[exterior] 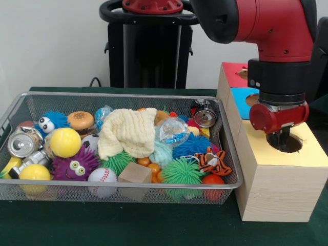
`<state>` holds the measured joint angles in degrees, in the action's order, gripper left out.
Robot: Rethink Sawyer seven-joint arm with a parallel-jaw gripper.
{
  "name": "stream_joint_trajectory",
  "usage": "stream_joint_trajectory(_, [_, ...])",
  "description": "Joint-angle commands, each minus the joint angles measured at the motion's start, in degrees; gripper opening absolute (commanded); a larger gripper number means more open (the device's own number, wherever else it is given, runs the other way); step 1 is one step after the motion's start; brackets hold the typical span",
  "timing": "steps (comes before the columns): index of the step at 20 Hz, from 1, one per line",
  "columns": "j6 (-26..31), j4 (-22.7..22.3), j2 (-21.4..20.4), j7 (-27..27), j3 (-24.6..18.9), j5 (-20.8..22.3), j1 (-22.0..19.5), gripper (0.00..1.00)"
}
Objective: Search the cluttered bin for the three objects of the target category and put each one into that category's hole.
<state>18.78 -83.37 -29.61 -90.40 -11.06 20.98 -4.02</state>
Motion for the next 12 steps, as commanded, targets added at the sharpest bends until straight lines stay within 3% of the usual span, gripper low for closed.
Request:
stream_joint_trajectory(1, [-3.2, -2.7, -0.2, -5.4, -0.6, 2.2, -0.3, 0.0])
stream_joint_trajectory(12, [-3.5, -3.2, -0.4, -4.5, -1.2, 2.1, -1.0, 0.0])
